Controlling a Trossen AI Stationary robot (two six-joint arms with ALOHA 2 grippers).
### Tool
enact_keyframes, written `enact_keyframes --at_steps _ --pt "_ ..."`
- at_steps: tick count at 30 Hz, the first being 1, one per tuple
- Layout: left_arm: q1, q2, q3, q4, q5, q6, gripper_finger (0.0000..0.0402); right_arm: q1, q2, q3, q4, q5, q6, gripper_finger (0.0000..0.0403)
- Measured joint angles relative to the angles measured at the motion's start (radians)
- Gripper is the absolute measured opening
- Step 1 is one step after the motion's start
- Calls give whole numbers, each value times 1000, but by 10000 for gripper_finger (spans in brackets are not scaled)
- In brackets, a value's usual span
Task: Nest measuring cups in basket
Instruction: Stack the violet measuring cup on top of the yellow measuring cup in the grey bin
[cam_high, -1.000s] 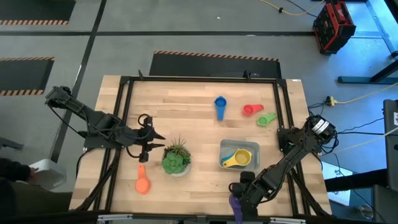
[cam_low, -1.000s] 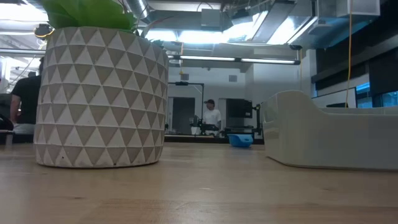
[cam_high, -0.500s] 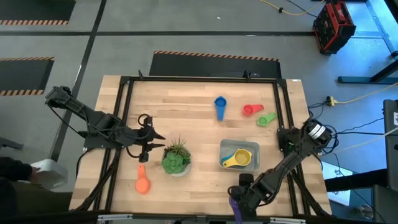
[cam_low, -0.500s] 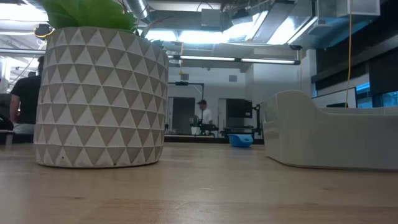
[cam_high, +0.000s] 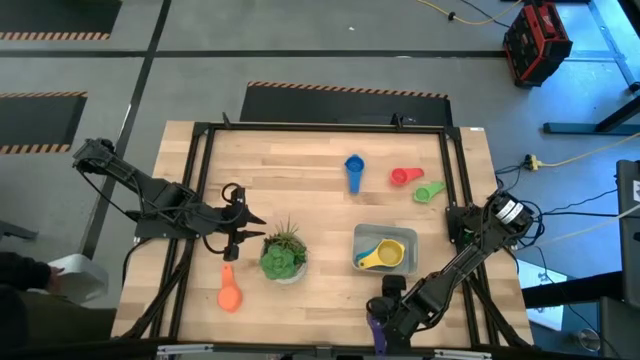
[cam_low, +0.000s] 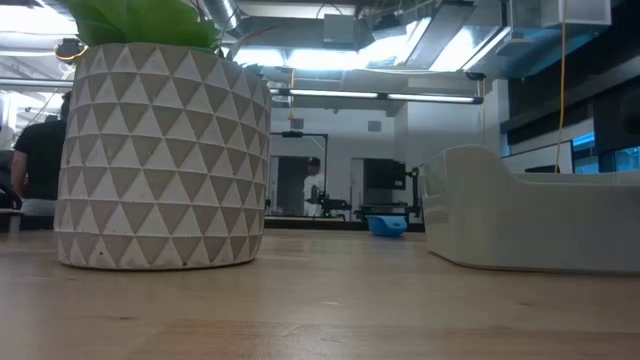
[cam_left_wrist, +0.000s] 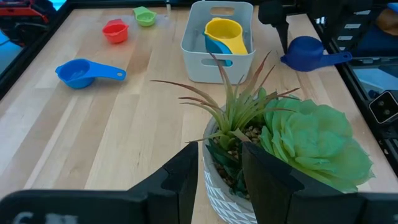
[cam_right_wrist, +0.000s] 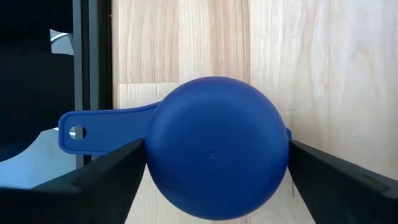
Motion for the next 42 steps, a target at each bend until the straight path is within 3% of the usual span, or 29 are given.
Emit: enact_keyframes --at_steps 8,25,30,37,42 --pt "0 0 0 0 0 0 118 0 0 0 10 12 -19 328" --pt "0 0 0 0 0 0 118 -9 0 25 47 92 -51 337" --pt "0 0 0 0 0 0 118 -29 0 89 29 111 -94 338" --pt "0 0 0 0 0 0 118 -58 0 254 -147 151 -214 338" --pt "0 0 0 0 0 0 118 -86 0 384 -218 268 -368 338"
